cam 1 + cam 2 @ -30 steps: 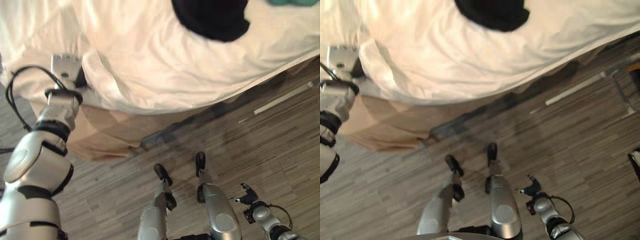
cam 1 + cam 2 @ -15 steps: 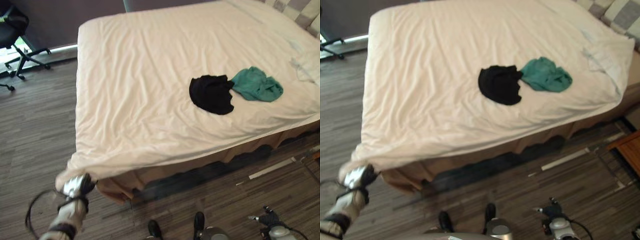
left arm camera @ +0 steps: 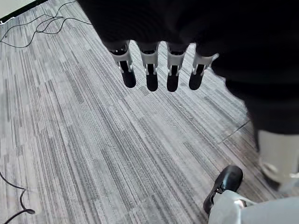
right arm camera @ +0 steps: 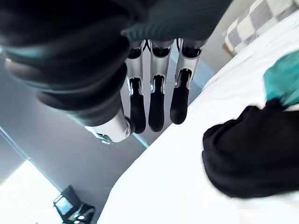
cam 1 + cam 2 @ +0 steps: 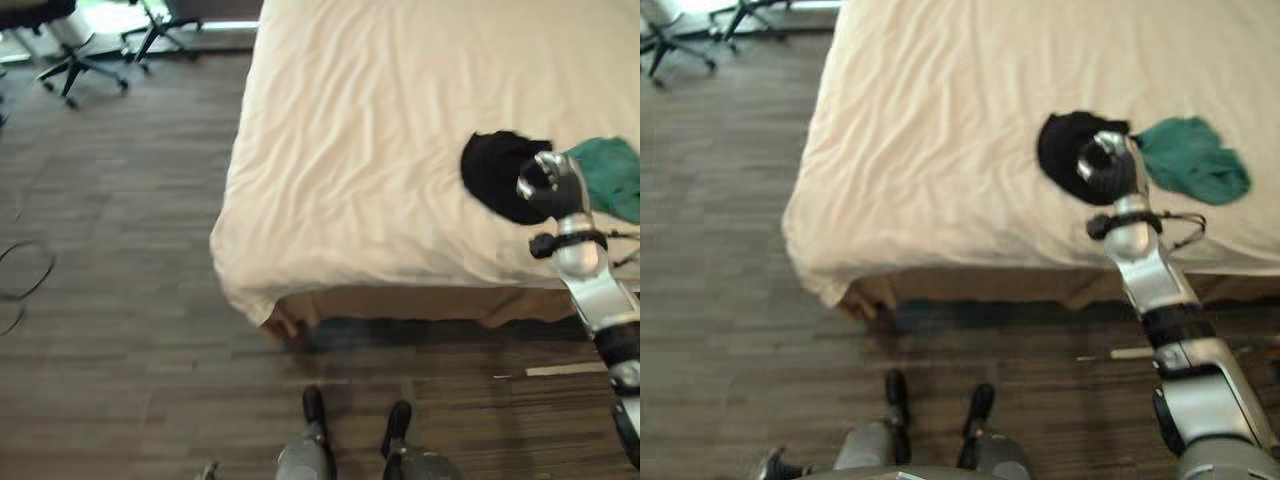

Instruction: Tidy up the quilt and then pick up the clothes from the bed and put them into the laundry hamper.

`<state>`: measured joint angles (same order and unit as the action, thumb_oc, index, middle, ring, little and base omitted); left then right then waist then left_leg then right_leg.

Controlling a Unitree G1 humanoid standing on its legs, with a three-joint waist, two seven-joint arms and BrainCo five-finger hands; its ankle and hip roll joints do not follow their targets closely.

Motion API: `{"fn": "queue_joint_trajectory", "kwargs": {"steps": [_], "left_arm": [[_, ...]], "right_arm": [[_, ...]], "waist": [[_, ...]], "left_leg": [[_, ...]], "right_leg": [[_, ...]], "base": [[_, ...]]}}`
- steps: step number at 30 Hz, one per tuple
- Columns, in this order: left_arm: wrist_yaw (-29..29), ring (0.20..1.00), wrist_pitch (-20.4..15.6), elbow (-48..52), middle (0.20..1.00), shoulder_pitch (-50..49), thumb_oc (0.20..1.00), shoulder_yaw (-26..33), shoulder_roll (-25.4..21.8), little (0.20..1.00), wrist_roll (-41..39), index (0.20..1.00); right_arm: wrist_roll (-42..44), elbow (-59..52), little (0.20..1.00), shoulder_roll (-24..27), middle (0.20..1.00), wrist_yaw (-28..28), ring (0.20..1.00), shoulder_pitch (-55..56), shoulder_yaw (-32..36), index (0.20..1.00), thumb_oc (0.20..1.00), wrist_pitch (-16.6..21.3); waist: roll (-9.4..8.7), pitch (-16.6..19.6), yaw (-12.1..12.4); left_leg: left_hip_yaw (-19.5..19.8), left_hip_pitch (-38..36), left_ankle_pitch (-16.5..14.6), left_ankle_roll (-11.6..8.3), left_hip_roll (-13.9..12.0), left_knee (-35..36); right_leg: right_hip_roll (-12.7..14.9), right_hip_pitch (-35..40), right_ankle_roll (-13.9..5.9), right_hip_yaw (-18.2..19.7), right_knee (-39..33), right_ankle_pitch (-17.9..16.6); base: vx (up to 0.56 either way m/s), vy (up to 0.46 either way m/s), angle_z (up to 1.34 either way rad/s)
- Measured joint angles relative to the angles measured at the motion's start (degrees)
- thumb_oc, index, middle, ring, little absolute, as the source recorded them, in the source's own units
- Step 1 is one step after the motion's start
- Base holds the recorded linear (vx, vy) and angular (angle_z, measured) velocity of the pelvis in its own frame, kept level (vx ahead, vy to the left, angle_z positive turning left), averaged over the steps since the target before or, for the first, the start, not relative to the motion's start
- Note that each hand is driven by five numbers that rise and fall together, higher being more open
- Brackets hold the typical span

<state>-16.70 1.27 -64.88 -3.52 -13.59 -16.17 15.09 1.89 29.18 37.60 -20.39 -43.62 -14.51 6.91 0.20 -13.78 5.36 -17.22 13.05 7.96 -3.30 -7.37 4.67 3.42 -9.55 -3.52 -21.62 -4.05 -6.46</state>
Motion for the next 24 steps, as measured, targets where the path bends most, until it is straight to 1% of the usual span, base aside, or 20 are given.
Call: {"fn": "queue_joint_trajectory", "kwargs": {"steps": [1,2,3,4,5,6,8,9,10,11,12,13,14,15,17,19,20,22,23,24], "left_arm": [[-0.5,1.0,-0.2,1.1,1.0,0.0,1.0,-1.1,-0.1,1.0,-1.2,1.0],[-1.6,1.0,-2.1,4.7,1.0,2.1,1.0,-3.5,-0.1,1.0,-3.3,1.0],[-1.9,1.0,-3.3,6.8,1.0,4.3,1.0,-4.5,-0.1,1.0,-4.1,1.0],[-2.2,1.0,-3.9,8.0,1.0,5.3,1.0,-5.3,-0.3,1.0,-5.2,1.0],[-2.6,1.0,-4.7,9.0,1.0,6.4,1.0,-6.4,-0.2,1.0,-6.1,1.0],[-2.8,1.0,-5.1,9.4,1.0,6.6,1.0,-6.9,0.1,1.0,-6.2,1.0],[-3.6,1.0,-5.2,9.7,1.0,6.3,1.0,-9.0,-0.2,1.0,-8.2,1.0],[-3.7,1.0,-5.7,9.6,1.0,6.9,1.0,-9.7,0.0,1.0,-8.3,1.0],[-3.7,1.0,-5.8,8.9,1.0,7.7,1.0,-10.3,0.2,1.0,-8.3,1.0],[-3.8,1.0,-5.8,7.5,1.0,8.8,1.0,-11.0,0.3,1.0,-8.7,1.0],[-3.9,1.0,-5.7,6.3,1.0,10.0,1.0,-11.2,0.4,1.0,-9.4,1.0],[-4.0,1.0,-5.7,5.2,1.0,10.9,1.0,-10.9,0.4,1.0,-9.5,1.0],[-4.0,1.0,-5.7,4.2,1.0,13.0,1.0,-10.8,0.4,1.0,-9.5,1.0],[-4.1,1.0,-5.8,4.3,1.0,13.5,1.0,-11.0,0.4,1.0,-9.5,1.0],[-4.7,1.0,-5.6,3.2,1.0,15.7,1.0,-10.8,0.5,1.0,-9.5,1.0],[-5.2,1.0,-4.7,2.4,1.0,17.4,1.0,-10.6,1.0,1.0,-9.5,1.0],[-5.5,1.0,-4.6,2.5,1.0,17.5,1.0,-10.6,1.2,1.0,-9.4,1.0],[-5.8,1.0,-4.4,2.5,1.0,17.5,1.0,-10.1,2.1,1.0,-9.3,1.0],[-5.8,1.0,-4.0,2.5,1.0,17.5,1.0,-10.1,2.3,1.0,-9.2,1.0],[-5.8,1.0,-3.9,2.5,1.0,17.5,1.0,-10.1,2.3,1.0,-9.2,1.0]], "right_arm": [[1.4,2.0,0.2,-0.6,0.2,-1.0,0.2,-3.4,-1.8,0.2,0.2,0.2],[4.7,4.9,0.2,-0.7,0.2,-1.8,0.2,-9.6,-2.5,0.2,0.2,0.7],[6.2,5.9,0.2,-0.5,0.2,-2.6,0.2,-12.4,-2.0,0.2,0.2,1.0],[7.7,6.7,0.2,-0.5,0.2,-3.1,0.2,-13.8,-2.1,0.2,0.2,1.3],[9.7,8.5,0.2,-1.0,0.2,-3.2,0.2,-14.8,-2.3,0.2,0.2,1.7],[10.9,10.2,0.2,-2.3,0.2,-2.9,0.2,-14.7,-3.9,0.2,0.2,1.7],[14.5,15.1,0.2,-5.9,0.2,-2.3,0.2,-16.4,-6.3,0.2,0.2,2.2],[15.1,16.1,0.2,-8.2,0.2,-2.5,0.2,-17.1,-6.4,0.2,0.2,3.3],[15.1,15.3,0.2,-9.4,0.2,-3.1,0.2,-17.4,-6.0,0.2,0.2,5.2],[16.5,13.6,0.2,-9.8,0.2,-3.3,0.2,-18.4,-5.6,0.2,0.2,7.0],[17.4,12.1,0.2,-11.2,0.2,-2.7,0.2,-19.1,-6.1,0.2,0.2,7.4],[18.3,11.6,0.2,-12.1,0.2,-2.4,0.2,-19.6,-6.2,0.2,0.2,7.5],[19.0,11.0,0.2,-13.8,0.2,-1.5,0.2,-19.2,-6.5,0.2,0.2,7.6],[19.1,10.9,0.2,-14.8,0.2,-0.9,0.2,-18.5,-6.8,0.2,0.2,7.5],[21.2,8.1,0.2,-18.6,0.2,1.7,0.2,-15.8,-9.6,0.2,0.2,7.5],[23.6,2.6,0.2,-22.8,0.2,8.1,0.2,-9.0,-17.8,0.2,0.2,6.2],[24.1,2.2,0.2,-24.5,0.2,10.3,0.2,-7.2,-20.8,0.2,0.2,5.6],[28.1,2.1,0.2,-29.9,0.2,15.8,0.2,0.6,-26.9,0.2,0.2,2.1],[29.9,1.2,0.2,-30.4,0.2,17.1,0.2,3.6,-28.5,0.2,0.2,1.4],[30.3,1.0,0.2,-30.5,0.2,17.4,0.2,4.1,-28.9,0.2,0.2,1.4]], "waist": [[0.42,-0.6,-0.3],[1.65,-2.3,-0.4],[2.88,-4.9,0.6],[3.32,-6.3,0.5],[4.17,-8.0,2.2],[5.08,-8.8,3.5],[5.14,-9.4,4.3],[5.65,-10.6,4.4],[6.17,-11.6,4.3],[6.13,-12.0,3.6],[5.99,-12.8,2.8],[5.63,-12.7,2.5],[5.61,-12.8,2.6],[5.6,-12.7,2.6],[5.56,-12.7,2.6],[5.47,-12.6,2.7],[5.33,-12.4,2.7],[5.43,-12.1,2.8],[5.5,-12.0,2.8],[5.41,-11.9,2.8]], "left_leg": [[0.8,1.3,0.0,-0.01,0.3,-0.1],[1.8,4.8,-0.1,-0.2,0.7,0.1],[2.1,6.6,-0.2,-0.27,1.0,0.3],[2.2,7.2,0.2,-0.56,1.0,0.1],[2.2,8.3,0.9,-0.91,0.9,0.0],[2.2,9.2,2.3,-0.69,0.8,0.1],[2.9,11.1,2.8,-0.4,1.3,0.1],[3.4,12.6,5.0,0.01,1.3,0.0],[3.9,13.2,5.3,0.76,1.5,0.0],[4.0,14.5,5.9,1.58,1.7,0.0],[4.1,14.6,6.1,1.86,2.1,-0.1],[4.1,14.5,6.1,1.86,2.2,-0.1],[4.3,13.8,6.0,1.85,2.3,-0.1],[4.4,13.5,6.0,1.84,2.3,-0.1],[5.2,11.6,6.0,1.82,2.2,0.0],[5.6,7.7,5.7,1.41,1.8,0.0],[5.6,6.6,5.5,1.12,1.8,0.0],[6.4,3.4,3.7,-0.01,1.4,0.0],[7.1,2.6,2.8,0.06,1.2,0.0],[7.1,2.5,2.8,0.07,1.2,0.0]], "right_leg": [[0.2,-0.9,-0.03,-0.4,-0.2,0.0],[0.3,-4.0,-0.09,-0.6,-0.5,-0.1],[0.4,-5.2,-0.27,-0.8,-0.5,-0.3],[0.3,-5.7,-0.38,-1.1,-0.4,-0.4],[0.3,-6.5,-0.23,-1.2,-0.3,-0.8],[0.3,-6.9,0.44,-1.5,-0.1,-1.5],[0.9,-9.7,0.89,-1.7,1.8,-1.0],[1.0,-11.5,1.45,-1.9,3.1,-0.6],[1.3,-12.2,1.79,-2.3,3.9,-0.4],[2.1,-14.2,2.0,-2.9,6.1,0.1],[2.6,-14.8,1.95,-2.9,7.6,1.0],[3.0,-15.1,1.8,-2.9,8.6,1.5],[3.4,-15.1,1.26,-2.8,10.0,2.4],[3.5,-14.8,1.19,-2.8,10.4,3.0],[3.3,-12.8,1.5,-3.0,10.4,3.7],[2.5,-7.7,1.56,-3.5,8.2,3.8],[2.3,-6.1,1.69,-3.7,7.5,3.9],[1.3,-1.4,1.82,-4.6,5.1,4.0],[0.8,-0.1,1.86,-4.8,4.2,4.0],[0.8,0.0,1.86,-4.8,4.1,4.0]], "base": [[-0.09,0.0,0.3],[-0.01,-0.018,0.65],[-0.09,-0.009,0.74],[-0.03,-0.007,0.55],[-0.11,0.01,0.34],[-0.07,-0.005,0.25],[-0.08,0.003,0.09],[-0.05,0.022,0.08],[-0.07,0.024,0.16],[-0.03,0.005,0.21],[-0.03,0.005,0.1],[0.02,-0.024,0.07],[0.0,0.0,0.0],[0.08,-0.042,0.08],[0.08,-0.028,0.05],[0.12,-0.037,0.08],[0.16,-0.014,0.13],[0.14,0.009,0.19],[0.11,0.033,0.17],[0.11,0.047,0.13]]}}
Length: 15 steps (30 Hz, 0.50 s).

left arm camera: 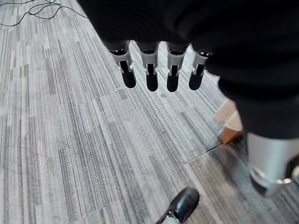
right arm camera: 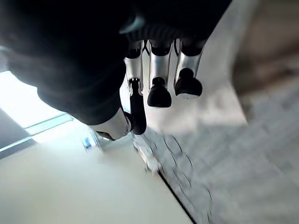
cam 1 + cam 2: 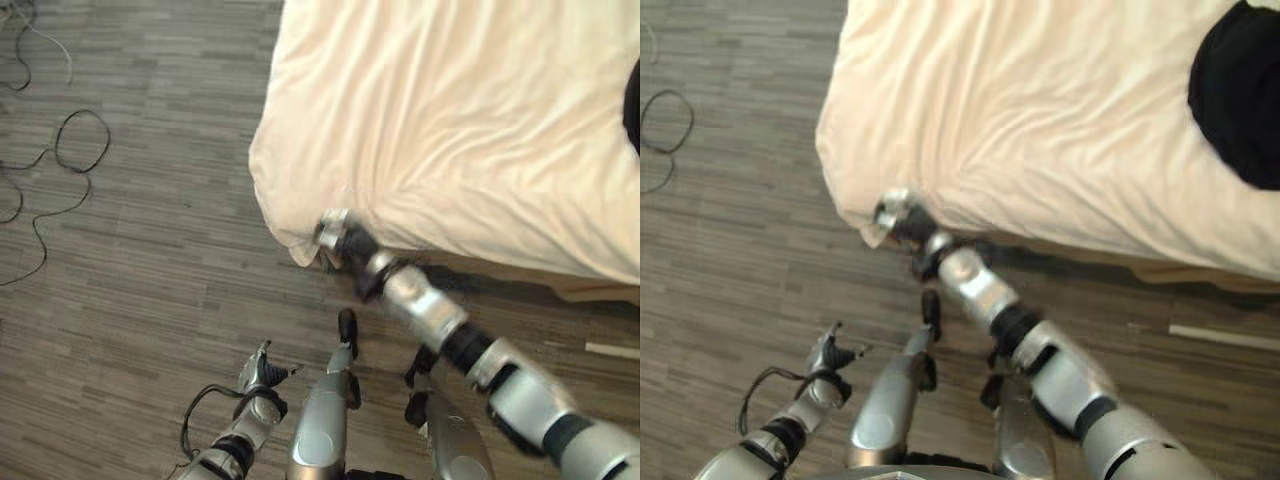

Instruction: Tidy up the quilt and then pick up the clothes from the bed and put them into the laundry hamper.

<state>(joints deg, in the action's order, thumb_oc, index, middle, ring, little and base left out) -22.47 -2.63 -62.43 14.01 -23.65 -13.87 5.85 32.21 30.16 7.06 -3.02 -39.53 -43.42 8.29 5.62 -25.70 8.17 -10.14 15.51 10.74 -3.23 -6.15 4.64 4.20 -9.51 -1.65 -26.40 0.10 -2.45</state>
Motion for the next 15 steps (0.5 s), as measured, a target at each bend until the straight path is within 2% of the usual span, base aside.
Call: {"fn": "queue_joint_trajectory", "kwargs": {"steps": [1,4,5,6,8,9,10,12,15], "left_arm": [[0.0,1.0,0.6,0.0,1.0,0.0,1.0,0.6,-0.1,1.0,0.0,1.0],[0.3,1.0,1.8,-0.6,1.0,-1.9,1.0,3.9,-0.1,1.0,0.1,1.0],[0.6,1.0,2.1,-0.9,1.0,-2.5,1.0,4.4,-0.1,1.0,0.2,1.0],[1.0,1.0,2.5,-1.0,1.0,-4.1,1.0,6.1,0.1,1.0,0.8,1.0],[1.1,1.0,2.8,-1.1,1.0,-6.9,1.0,6.3,-0.4,1.0,1.7,1.0],[1.7,1.0,3.1,-1.6,1.0,-8.6,1.0,6.4,-0.8,1.0,2.3,1.0],[2.3,1.0,3.3,-1.8,1.0,-10.5,1.0,6.0,-1.1,1.0,3.8,1.0],[2.6,1.0,3.3,-1.7,1.0,-11.3,1.0,5.5,-1.0,1.0,4.5,1.0],[2.6,1.0,3.1,-2.3,1.0,-6.2,1.0,0.6,-1.4,1.0,4.4,1.0]], "right_arm": [[2.5,-1.0,0.2,-0.7,0.2,2.2,0.2,3.9,-2.4,0.2,0.2,-0.8],[4.2,-7.6,0.2,2.2,0.2,2.6,0.2,8.7,0.9,0.2,0.2,-0.4],[4.1,-8.5,0.2,2.6,0.2,2.1,0.2,9.5,3.3,0.2,0.2,-0.1],[3.8,-10.5,0.2,3.3,0.2,0.9,0.2,11.3,8.9,0.2,0.2,0.9],[3.7,-11.0,0.2,3.3,0.2,-1.5,0.2,12.1,13.0,0.2,0.2,2.9],[3.4,-11.3,0.2,4.2,0.2,-2.2,0.2,12.5,16.0,0.2,0.2,4.0],[1.6,-11.0,0.2,4.9,0.2,-3.7,0.2,13.7,20.7,0.2,0.2,5.2],[1.5,-9.8,0.2,6.9,0.2,-5.5,0.2,13.4,21.1,0.2,0.2,5.8],[-2.8,2.7,0.2,9.3,0.2,-9.9,0.2,5.7,22.3,0.2,0.2,5.1]], "waist": [[-1.11,0.6,0.4],[-3.41,3.4,-0.5],[-3.87,4.5,-0.7],[-4.48,5.8,-1.2],[-5.21,8.2,-1.9],[-5.8,10.0,-3.5],[-5.85,11.4,-4.3],[-5.43,11.6,-6.1],[-3.32,10.6,-6.5]], "left_leg": [[0.1,-0.9,-0.6,-0.31,0.0,0.0],[-0.3,-3.5,-1.0,0.42,0.9,0.0],[-0.8,-4.1,-1.2,0.64,1.1,0.0],[-1.8,-5.7,-2.0,0.7,1.5,0.0],[-2.9,-6.9,-2.6,0.92,1.8,0.0],[-3.7,-7.2,-3.4,0.73,2.1,0.0],[-5.3,-8.3,-3.5,1.43,2.3,0.0],[-5.7,-8.3,-3.7,1.65,2.7,0.0],[-7.7,-2.7,-2.3,2.64,2.3,0.0]], "right_leg": [[-0.1,1.2,-0.16,-0.1,-0.4,0.1],[0.7,3.4,-0.13,0.3,-0.5,0.0],[1.1,3.8,-0.26,0.6,-0.6,-0.1],[1.5,4.9,-0.36,1.6,-0.7,-0.2],[2.0,5.6,-0.87,2.3,-1.0,-0.3],[2.1,5.6,-1.26,3.6,-1.5,-0.3],[2.5,5.7,-1.68,5.0,-1.4,-0.9],[2.8,5.4,-1.97,5.5,-1.5,-1.0],[3.0,-2.0,-3.0,7.9,0.5,-1.8]], "base": [[0.14,0.072,0.08],[0.07,0.136,-0.03],[0.05,0.058,-0.22],[0.05,0.059,-0.26],[0.02,0.07,-0.34],[-0.05,0.074,-0.55],[-0.11,0.063,-0.52],[-0.21,0.043,-0.35],[-0.09,0.0,-0.3]]}}
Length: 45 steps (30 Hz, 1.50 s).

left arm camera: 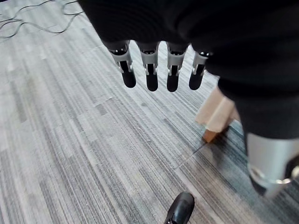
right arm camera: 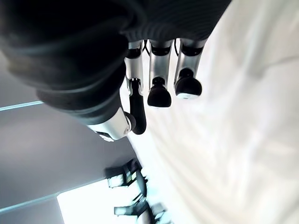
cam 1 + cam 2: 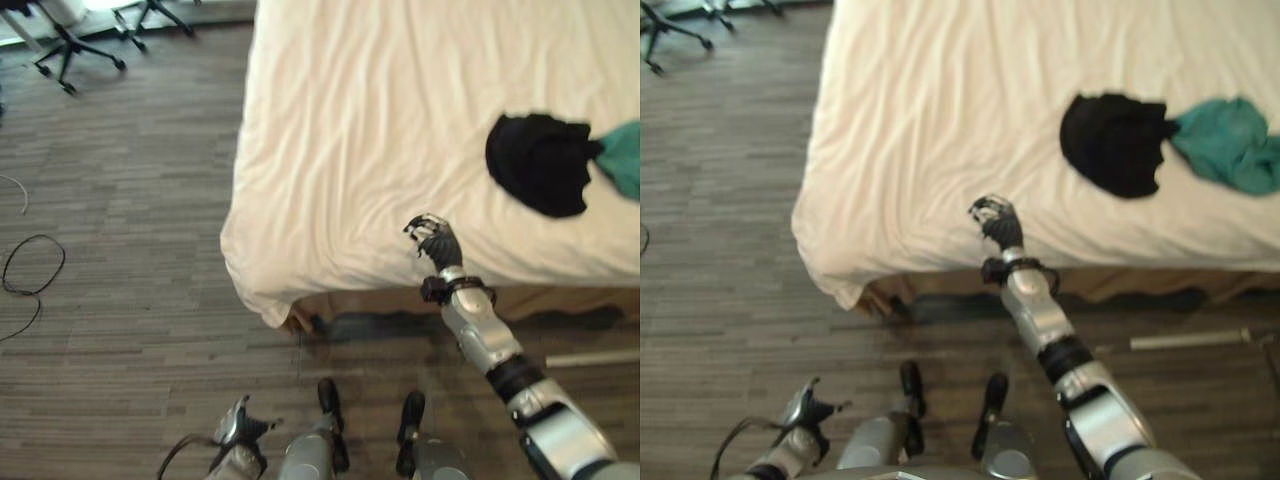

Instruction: Tidy up the quilt and then pick up the clothes from the bed and put them into the laundry hamper.

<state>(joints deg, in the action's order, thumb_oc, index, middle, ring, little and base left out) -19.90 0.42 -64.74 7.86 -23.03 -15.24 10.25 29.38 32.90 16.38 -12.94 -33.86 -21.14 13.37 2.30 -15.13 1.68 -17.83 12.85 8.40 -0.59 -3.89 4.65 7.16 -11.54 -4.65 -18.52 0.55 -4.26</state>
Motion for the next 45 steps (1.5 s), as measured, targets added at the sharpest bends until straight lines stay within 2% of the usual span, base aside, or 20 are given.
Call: {"fn": "queue_joint_trajectory", "kwargs": {"steps": [5,9,14,15,16,20,23,25,27,29,30,31,32,33,34,35,36,40,43,45], "left_arm": [[-0.1,1.0,-1.0,0.8,1.0,6.5,1.0,-3.7,0.4,1.0,-0.1,1.0],[0.0,1.0,-1.0,2.0,1.0,8.9,1.0,-4.1,0.4,1.0,-0.5,1.0],[0.6,1.0,-1.2,6.0,1.0,9.2,1.0,-3.3,0.0,1.0,-0.5,1.0],[0.7,1.0,-1.2,6.0,1.0,8.7,1.0,-3.1,0.0,1.0,-0.5,1.0],[0.7,1.0,-1.2,5.3,1.0,7.1,1.0,-1.8,-0.4,1.0,-0.5,1.0],[1.3,1.0,0.5,-0.7,1.0,3.1,1.0,0.2,-0.9,1.0,0.0,1.0],[1.6,1.0,0.9,-2.1,1.0,3.2,1.0,0.5,-3.7,1.0,3.6,1.0],[2.6,1.0,0.9,-3.9,1.0,1.6,1.0,0.9,-4.7,1.0,5.5,1.0],[4.1,1.0,2.0,-5.1,1.0,-2.7,1.0,0.9,-4.2,1.0,7.0,1.0],[5.6,1.0,2.2,-6.0,1.0,-7.2,1.0,0.1,-2.2,1.0,10.9,1.0],[5.9,1.0,1.9,-6.8,1.0,-9.3,1.0,-0.1,-2.8,1.0,11.7,1.0],[6.1,1.0,2.6,-7.1,1.0,-9.0,1.0,-1.7,-4.2,1.0,12.3,1.0],[6.3,1.0,2.5,-6.9,1.0,-9.1,1.0,-1.9,-3.7,1.0,12.7,1.0],[6.1,1.0,2.7,-4.7,1.0,-8.9,1.0,-0.8,-2.7,1.0,12.4,1.0],[5.8,1.0,2.2,-2.6,1.0,-6.5,1.0,-0.2,-2.5,1.0,12.3,1.0],[6.5,1.0,2.0,-3.5,1.0,-5.3,1.0,-0.1,-1.8,1.0,12.2,1.0],[6.5,1.0,2.5,-3.7,1.0,-4.7,1.0,-0.8,-0.4,1.0,10.3,1.0],[7.6,1.0,2.8,-4.4,1.0,-4.4,1.0,-0.6,0.9,1.0,6.2,1.0],[7.4,1.0,2.2,-5.0,1.0,-3.8,1.0,-1.1,0.7,1.0,6.3,1.0],[7.1,1.0,2.3,-5.1,1.0,-3.3,1.0,-1.8,0.7,1.0,6.1,1.0]], "right_arm": [[-0.3,12.9,0.2,2.2,0.2,-3.2,0.2,-6.6,2.7,0.2,0.2,0.4],[-2.4,11.5,0.2,2.5,0.2,-3.1,0.2,-7.8,3.4,0.2,0.2,3.5],[-4.2,18.5,0.2,1.1,0.2,-5.2,0.2,5.3,21.7,0.2,0.2,3.3],[-3.9,24.3,0.529,1.8,0.529,-6.8,0.529,8.8,26.7,0.529,0.529,1.2],[-2.2,30.9,1.0,4.3,1.0,-9.8,1.0,16.5,30.0,1.0,1.0,-2.7],[-1.8,35.1,1.0,6.1,1.0,-10.5,1.0,30.2,31.7,1.0,1.0,-5.6],[-1.9,35.3,1.0,1.0,1.0,-9.9,1.0,36.8,30.8,1.0,1.0,-7.3],[-2.6,35.5,1.0,-2.9,1.0,-9.2,1.0,36.6,29.2,1.0,1.0,-7.6],[-4.9,35.0,1.0,-5.4,1.0,-7.4,1.0,36.3,24.7,1.0,1.0,-8.4],[-8.2,33.8,1.0,-4.9,1.0,-5.4,1.0,37.8,20.1,1.0,1.0,-8.3],[-9.9,33.7,1.0,-6.6,1.0,-4.7,1.0,37.6,18.7,1.0,1.0,-8.4],[-11.6,34.9,1.0,-7.3,1.0,-4.2,1.0,37.3,17.2,1.0,1.0,-8.6],[-12.0,34.3,1.0,-6.8,1.0,-4.0,1.0,37.0,16.4,1.0,1.0,-8.6],[-13.5,32.5,1.0,-6.1,1.0,-4.0,1.0,36.1,16.0,1.0,1.0,-8.5],[-14.4,32.0,1.0,-3.8,1.0,-3.8,1.0,33.4,13.4,1.0,1.0,-8.5],[-15.7,31.9,1.0,-2.9,1.0,-3.4,1.0,32.1,12.4,1.0,1.0,-8.7],[-17.2,29.9,1.0,-2.2,1.0,-3.2,1.0,31.7,10.7,1.0,1.0,-8.9],[-20.7,31.1,1.0,-1.9,1.0,-2.8,1.0,30.4,6.6,1.0,1.0,-9.3],[-22.5,31.8,1.0,-2.4,1.0,-3.0,1.0,31.2,9.0,1.0,1.0,-9.8],[-22.5,31.7,1.0,-3.1,1.0,-3.2,1.0,31.8,8.4,1.0,1.0,-10.1]], "waist": [[3.74,-4.7,0.1],[2.83,-8.6,-1.3],[-0.28,-9.7,-1.9],[-0.31,-9.7,-2.0],[-0.43,-9.8,-3.7],[-1.14,-9.5,-10.7],[-4.11,-6.9,-12.6],[-5.81,-5.1,-12.2],[-5.6,0.1,-12.5],[-1.58,4.8,-12.5],[-3.23,6.7,-11.9],[-4.43,6.9,-10.4],[-4.82,7.9,-9.3],[-4.16,7.7,-9.8],[-3.85,6.7,-8.1],[-3.96,6.5,-7.6],[-4.69,6.1,-7.3],[-5.11,3.8,-5.2],[-4.4,1.9,-4.9],[-6.15,0.7,-5.9]], "left_leg": [[0.5,3.8,1.1,-0.65,0.0,0.0],[0.1,5.0,1.7,-0.59,-0.4,0.0],[0.0,2.2,0.5,-0.02,0.6,0.0],[0.0,0.6,-0.1,0.38,1.0,0.0],[-0.6,-2.3,-2.3,1.75,1.9,0.4],[-4.1,-10.6,-6.2,2.3,1.6,0.4],[-7.3,-12.2,-7.7,1.15,1.4,0.4],[-12.1,-14.5,-8.3,-1.12,0.3,0.0],[-17.3,-18.4,-10.6,-2.54,-0.7,0.3],[-23.6,-23.0,-13.2,-7.67,-5.1,-4.1],[-21.8,-21.3,-15.4,-10.11,-8.4,-18.9],[-17.1,-16.7,-13.5,-8.44,-12.8,-33.1],[-13.3,-14.0,-14.0,-9.1,-13.9,-39.0],[-3.4,-7.0,-14.7,-10.38,-13.2,-47.6],[4.5,-1.2,-16.0,-9.28,-9.6,-51.4],[6.6,-0.9,-16.8,-9.13,-8.3,-47.4],[11.6,-2.0,-18.2,-6.79,-4.6,-35.5],[28.1,-1.3,-12.9,-5.5,0.6,-12.4],[29.0,-0.9,-7.1,-3.32,1.4,-8.5],[26.5,-2.9,-5.3,-2.27,1.5,-4.9]], "right_leg": [[-0.2,-3.2,-0.17,-0.2,-0.8,-1.4],[-0.4,-5.0,0.06,0.1,-0.4,-1.8],[0.5,-2.1,0.93,0.1,0.1,-1.2],[0.9,-0.8,0.82,0.0,0.7,-1.0],[2.3,0.4,-0.68,0.4,3.6,-0.2],[5.8,-3.8,-5.1,2.7,21.2,3.3],[7.1,-5.4,-5.19,-0.3,13.4,3.2],[6.5,-3.6,-5.23,-8.0,7.4,3.2],[4.6,-0.4,-3.67,-12.8,2.9,2.5],[0.1,0.3,-0.98,-10.0,7.5,3.5],[-1.4,1.7,5.73,-7.5,9.4,4.6],[-2.2,1.9,8.9,-3.1,9.3,4.9],[-3.1,3.5,9.38,-1.2,7.8,4.1],[-4.5,3.7,10.27,1.8,5.8,3.2],[-5.6,3.6,9.79,5.9,4.5,2.1],[-6.4,4.3,9.79,8.3,4.1,2.1],[-7.7,6.1,9.38,14.2,2.7,2.0],[-13.0,10.8,6.76,26.0,-3.4,0.4],[-15.4,11.0,7.39,28.6,-3.6,0.2],[-15.8,8.9,6.64,33.5,-2.2,-0.2]], "base": [[-0.04,-0.026,0.0],[0.01,0.02,-0.01],[0.1,0.097,0.08],[0.1,0.214,-0.05],[0.24,0.235,-0.12],[0.24,0.006,-0.59],[0.42,-0.11,-0.61],[0.34,-0.086,-1.08],[0.35,-0.15,-1.48],[0.29,-0.226,-1.4],[0.11,-0.074,-1.46],[0.04,0.024,-1.65],[0.11,0.135,-1.41],[0.18,0.32,-1.63],[0.18,0.318,-1.68],[0.32,0.496,-2.22],[0.34,0.419,-2.01],[0.26,0.342,-1.8],[-0.02,0.363,-1.15],[-0.14,0.295,-1.27]]}}
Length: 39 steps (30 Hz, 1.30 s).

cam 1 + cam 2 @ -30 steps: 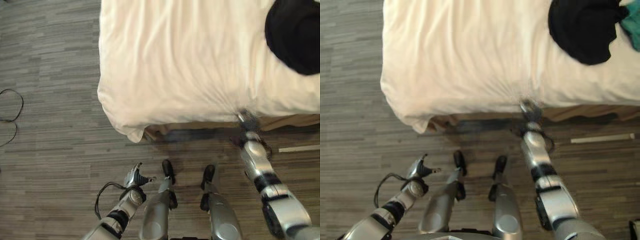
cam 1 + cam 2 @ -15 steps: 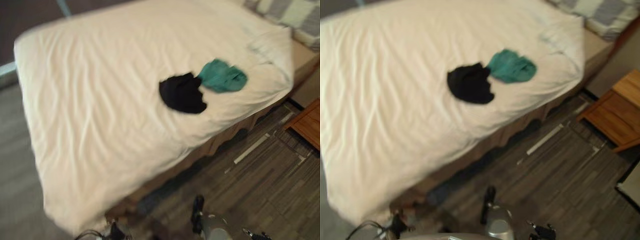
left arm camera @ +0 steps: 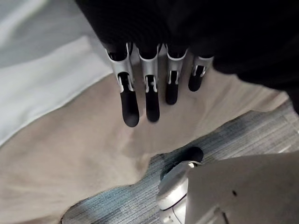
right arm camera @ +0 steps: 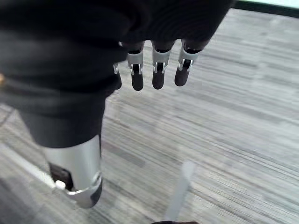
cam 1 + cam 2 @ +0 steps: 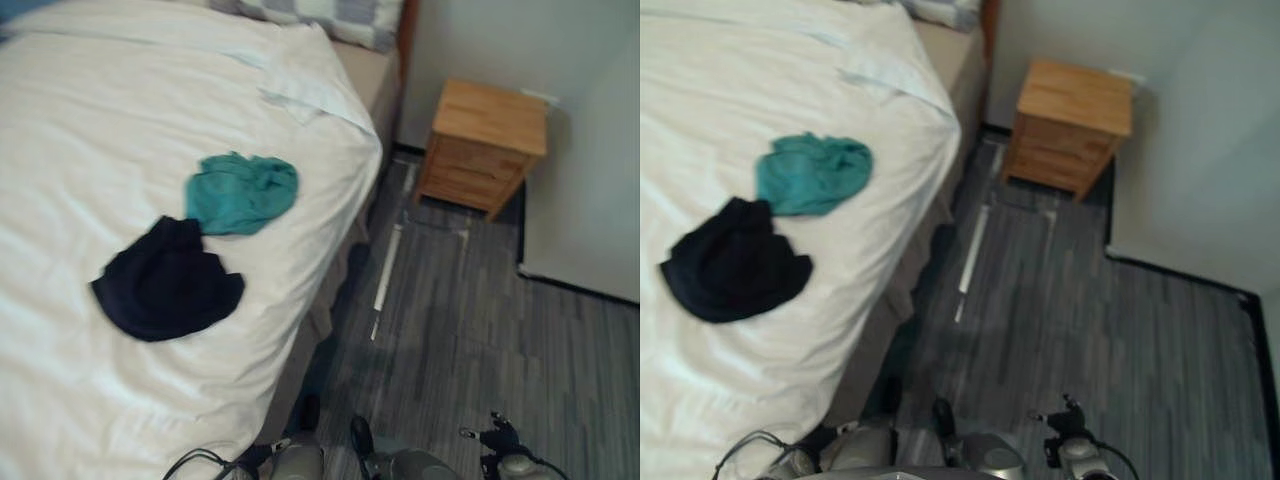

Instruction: Tidy up the quilt and then pick up the clothes from the bed and put them into the laundry hamper.

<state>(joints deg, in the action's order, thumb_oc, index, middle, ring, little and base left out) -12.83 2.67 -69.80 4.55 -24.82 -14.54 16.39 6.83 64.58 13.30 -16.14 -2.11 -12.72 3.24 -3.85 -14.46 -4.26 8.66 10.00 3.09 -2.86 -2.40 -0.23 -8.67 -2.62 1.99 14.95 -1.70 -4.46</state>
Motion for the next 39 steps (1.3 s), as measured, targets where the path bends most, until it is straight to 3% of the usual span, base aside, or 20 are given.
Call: {"fn": "queue_joint_trajectory", "kwargs": {"steps": [1,2,3,5,7,13,15,16,21,24,26,28,31,32,33,34,36,37,38,39], "left_arm": [[0.1,1.0,0.0,0.0,1.0,-0.1,1.0,0.0,-0.5,1.0,-0.3,1.0],[0.1,1.0,0.1,0.1,1.0,1.4,1.0,-0.4,-1.4,1.0,0.0,1.0],[0.0,1.0,0.2,0.1,1.0,3.5,1.0,-0.7,-1.4,1.0,0.6,1.0],[0.0,1.0,-0.5,0.4,1.0,5.7,1.0,-0.1,-1.7,1.0,0.3,1.0],[-1.3,1.0,-1.2,3.7,1.0,6.3,1.0,0.1,0.1,1.0,0.1,1.0],[-2.6,1.0,-2.2,4.0,1.0,6.8,1.0,4.0,1.2,1.0,0.3,1.0],[-2.5,1.0,-2.2,4.1,1.0,4.2,1.0,5.6,1.3,1.0,0.1,1.0],[-1.2,1.0,-3.4,3.5,1.0,-1.3,1.0,5.0,4.0,1.0,0.0,1.0],[2.1,1.0,-4.4,1.9,1.0,-0.1,1.0,5.0,5.7,1.0,-4.4,1.0],[3.0,1.0,-4.8,1.6,1.0,-0.2,1.0,5.1,6.5,1.0,-4.9,1.0],[3.2,1.0,-4.6,-1.0,1.0,0.9,1.0,5.4,6.9,1.0,-4.9,1.0],[3.2,1.0,-4.5,-2.2,1.0,1.2,1.0,6.5,6.4,1.0,-4.8,1.0],[3.2,1.0,-3.2,-3.3,1.0,1.9,1.0,7.3,4.3,1.0,-4.3,1.0],[3.2,1.0,-3.0,-3.5,1.0,1.5,1.0,7.5,3.5,1.0,-4.2,1.0],[3.1,1.0,-2.9,-4.4,1.0,0.9,1.0,8.8,2.2,1.0,-4.2,1.0],[3.0,1.0,-2.9,-4.4,1.0,0.7,1.0,10.5,1.6,1.0,-4.2,1.0],[1.7,1.0,-3.1,-3.6,1.0,1.4,1.0,11.4,0.4,1.0,-5.0,1.0],[1.6,1.0,-2.9,-3.1,1.0,0.6,1.0,11.6,0.6,1.0,-5.0,1.0],[1.5,1.0,-2.7,-1.9,1.0,1.4,1.0,10.9,1.1,1.0,-5.1,1.0],[1.3,1.0,-2.9,-1.8,1.0,1.8,1.0,10.5,0.8,1.0,-5.1,1.0]], "right_arm": [[0.0,0.1,1.0,-1.2,1.0,0.0,1.0,-2.4,0.0,1.0,1.0,0.0],[0.0,-0.7,1.0,-1.8,1.0,0.0,1.0,-4.3,-0.1,1.0,1.0,0.0],[-0.1,-1.3,1.0,-1.9,1.0,0.0,1.0,-5.5,-0.2,1.0,1.0,0.3],[-0.2,-1.4,1.0,-1.1,1.0,-0.2,1.0,-4.5,-0.9,1.0,1.0,0.5],[-0.5,-0.5,1.0,-1.0,1.0,0.0,1.0,-4.7,-1.3,1.0,1.0,0.2],[-2.4,-0.6,1.0,-0.7,1.0,0.2,1.0,-1.8,-1.2,1.0,1.0,-0.4],[-2.4,-0.6,1.0,-0.5,1.0,0.4,1.0,1.1,-1.2,1.0,1.0,-1.0],[-2.5,-0.5,1.0,-1.0,1.0,2.4,1.0,5.5,-1.2,1.0,1.0,-1.6],[-2.4,7.5,1.0,1.7,1.0,4.5,1.0,2.5,2.5,1.0,1.0,-3.8],[-2.3,7.9,1.0,2.1,1.0,5.1,1.0,1.9,2.1,1.0,1.0,-3.8],[-2.4,7.1,1.0,1.2,1.0,6.1,1.0,1.5,2.0,1.0,1.0,-3.7],[-2.4,6.8,1.0,1.1,1.0,6.4,1.0,1.6,1.2,1.0,1.0,-3.7],[-2.4,6.2,1.0,1.1,1.0,6.5,1.0,1.7,0.8,1.0,1.0,-3.7],[-2.4,6.2,1.0,1.1,1.0,6.5,1.0,1.8,0.8,1.0,1.0,-3.8],[-2.5,6.2,1.0,1.0,1.0,6.5,1.0,2.0,1.1,1.0,1.0,-3.8],[-2.5,5.8,1.0,0.8,1.0,6.6,1.0,2.0,1.1,1.0,1.0,-3.7],[-2.5,6.2,1.0,1.1,1.0,6.5,1.0,1.3,0.8,1.0,1.0,-3.4],[-2.5,5.8,1.0,1.3,1.0,6.4,1.0,0.3,0.6,1.0,1.0,-3.7],[-2.5,6.4,1.0,2.8,1.0,6.2,1.0,-1.2,0.4,1.0,1.0,-3.7],[-2.5,6.5,1.0,2.2,1.0,6.4,1.0,-3.4,-0.6,1.0,1.0,-3.8]], "waist": [[-0.57,-1.0,1.6],[-0.88,-3.1,1.8],[-0.12,-5.4,1.9],[-1.22,-5.5,1.1],[-0.61,-6.1,1.5],[-0.34,-5.1,2.0],[-0.05,-1.6,2.1],[-0.61,10.1,2.7],[1.27,10.2,2.7],[2.92,9.4,2.9],[3.98,9.0,2.7],[3.66,8.7,2.7],[4.07,7.5,2.3],[3.57,7.1,2.5],[2.53,5.1,3.0],[1.28,4.2,3.0],[-0.33,2.8,5.9],[0.12,2.6,6.9],[1.39,1.2,6.9],[0.91,0.2,8.6]], "left_leg": [[-4.4,-2.2,2.4,1.4,-2.3,5.2],[-9.2,-2.8,4.4,0.41,-4.3,5.0],[-11.4,-3.5,3.9,1.42,-5.2,5.0],[-13.0,-3.8,3.0,1.03,-2.1,3.4],[-14.9,-5.3,1.9,0.98,-2.3,3.6],[-18.8,-10.4,1.3,0.68,-2.2,5.2],[-18.7,-11.6,0.3,0.8,-1.9,5.2],[-17.3,-13.1,-0.5,2.23,-0.1,5.3],[-16.1,-13.0,-0.7,1.98,1.2,5.4],[-14.8,-12.6,-1.4,3.29,0.6,5.4],[-15.7,-12.1,-1.7,3.86,-0.2,5.0],[-15.9,-12.0,-2.5,3.03,-0.5,5.2],[-15.7,-12.5,-3.4,1.65,-3.5,5.2],[-15.8,-13.6,-3.4,0.63,-4.4,4.8],[-15.8,-12.6,-3.9,-2.73,-5.6,-2.8],[-15.2,-9.9,-3.7,-3.3,-6.0,-9.4],[-13.9,2.7,-1.7,-3.05,-7.8,-34.3],[-11.7,6.7,0.8,-3.86,-7.7,-39.9],[-8.0,14.6,0.3,-2.7,-5.8,-53.7],[-9.8,15.3,-1.4,-2.11,-3.6,-52.0]], "right_leg": [[-1.3,-3.2,-6.28,3.2,2.1,-0.8],[-2.0,-5.1,-9.26,-3.8,3.9,-1.0],[-0.7,-6.0,-7.01,-16.2,5.5,1.9],[4.9,-2.3,-4.45,-23.0,1.4,2.4],[5.2,-1.8,-4.42,-20.8,1.0,2.6],[6.2,3.4,-4.33,-22.3,-2.8,1.4],[6.5,4.8,-3.63,-23.0,-2.8,1.2],[8.3,6.8,-2.5,-24.3,-2.8,2.1],[9.3,6.8,-2.98,-26.2,-2.9,2.9],[10.1,1.5,-8.51,-26.3,7.0,7.5],[13.9,-2.6,-7.72,-31.8,11.6,9.9],[17.3,-4.2,-8.94,-32.6,10.8,9.0],[16.4,-4.8,-9.62,-30.6,6.0,7.1],[15.1,-3.4,-8.42,-30.4,5.2,5.5],[13.8,-0.2,-5.97,-30.0,2.6,3.7],[13.2,1.1,-5.09,-30.2,1.9,3.9],[12.6,2.2,-0.52,-29.9,1.1,4.3],[11.1,3.3,0.57,-29.3,1.3,4.9],[9.6,3.1,2.7,-28.6,2.0,6.2],[9.9,3.9,2.48,-27.1,1.7,6.8]], "base": [[-0.09,0.192,-2.21],[-0.11,0.277,-2.41],[-0.08,0.206,-1.26],[-0.05,0.12,-0.47],[-0.01,0.079,-0.49],[0.07,0.029,-0.28],[0.09,-0.004,0.08],[0.05,-0.006,0.05],[0.21,-0.048,0.16],[0.27,-0.129,-0.1],[0.26,-0.185,-0.31],[0.31,-0.211,-0.2],[0.37,-0.272,-0.02],[0.22,-0.373,0.09],[0.13,-0.277,0.07],[0.22,-0.396,0.06],[0.28,-0.198,-0.24],[0.36,-0.07,-0.19],[0.32,0.036,-0.27],[0.72,0.094,-0.65]]}}
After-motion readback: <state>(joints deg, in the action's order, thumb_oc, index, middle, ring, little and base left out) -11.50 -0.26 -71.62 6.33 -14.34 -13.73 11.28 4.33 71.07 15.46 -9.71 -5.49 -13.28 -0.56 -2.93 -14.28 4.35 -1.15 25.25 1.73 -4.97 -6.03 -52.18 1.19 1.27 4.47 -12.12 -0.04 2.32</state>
